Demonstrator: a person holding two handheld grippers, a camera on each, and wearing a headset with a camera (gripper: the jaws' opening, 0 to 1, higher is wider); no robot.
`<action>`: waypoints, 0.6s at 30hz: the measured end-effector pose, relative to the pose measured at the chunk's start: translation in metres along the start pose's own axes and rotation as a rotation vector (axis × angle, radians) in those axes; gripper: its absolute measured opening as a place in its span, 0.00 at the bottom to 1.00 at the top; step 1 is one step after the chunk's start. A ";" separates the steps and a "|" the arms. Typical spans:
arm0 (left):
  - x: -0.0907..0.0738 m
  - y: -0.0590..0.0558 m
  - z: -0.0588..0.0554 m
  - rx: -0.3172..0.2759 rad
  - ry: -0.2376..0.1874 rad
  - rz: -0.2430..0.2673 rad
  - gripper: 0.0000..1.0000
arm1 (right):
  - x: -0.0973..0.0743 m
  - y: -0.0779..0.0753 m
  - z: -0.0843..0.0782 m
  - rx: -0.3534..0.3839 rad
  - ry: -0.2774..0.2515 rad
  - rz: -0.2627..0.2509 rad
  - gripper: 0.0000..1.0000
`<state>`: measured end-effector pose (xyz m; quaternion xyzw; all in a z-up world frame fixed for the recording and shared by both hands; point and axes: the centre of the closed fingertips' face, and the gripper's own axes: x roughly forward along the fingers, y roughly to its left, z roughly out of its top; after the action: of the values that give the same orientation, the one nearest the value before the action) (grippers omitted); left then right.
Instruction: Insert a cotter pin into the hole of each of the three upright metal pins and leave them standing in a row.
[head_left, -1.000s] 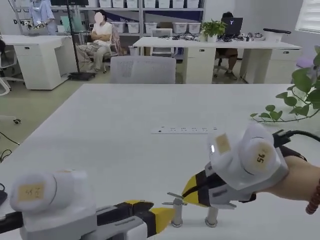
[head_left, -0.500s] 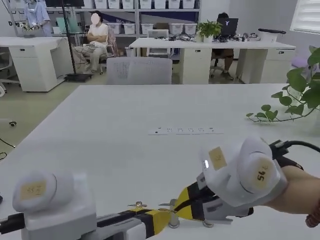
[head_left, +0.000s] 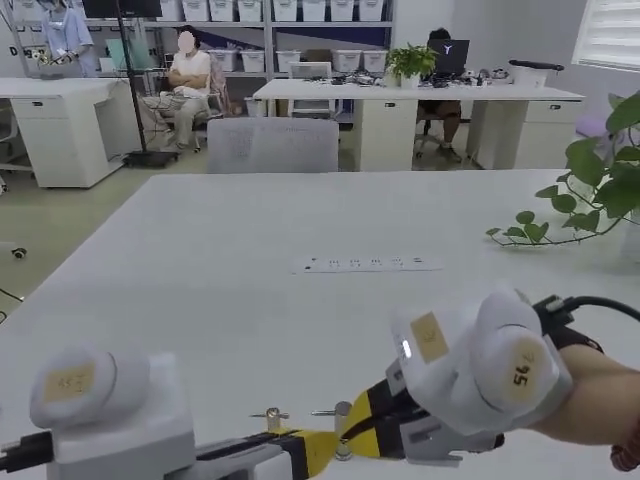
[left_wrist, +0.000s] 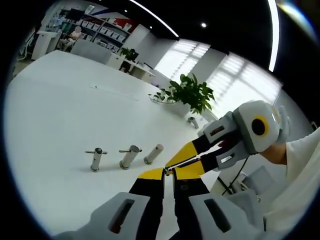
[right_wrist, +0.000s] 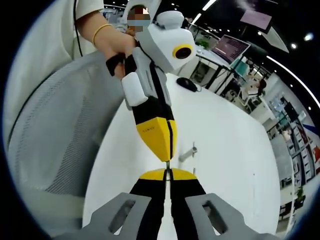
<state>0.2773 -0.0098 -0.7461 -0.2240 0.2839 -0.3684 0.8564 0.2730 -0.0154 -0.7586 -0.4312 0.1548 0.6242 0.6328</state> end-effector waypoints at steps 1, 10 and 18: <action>0.000 0.000 -0.001 -0.001 0.002 0.001 0.04 | 0.000 0.000 0.000 0.001 -0.001 0.000 0.03; -0.001 0.002 -0.003 0.000 0.007 0.004 0.01 | 0.001 0.002 0.000 -0.002 0.004 0.000 0.03; 0.000 0.002 -0.004 0.055 0.008 -0.003 0.01 | 0.002 0.003 -0.001 0.027 -0.005 0.004 0.04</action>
<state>0.2751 -0.0091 -0.7500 -0.1992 0.2767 -0.3783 0.8606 0.2707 -0.0157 -0.7618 -0.4208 0.1627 0.6242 0.6378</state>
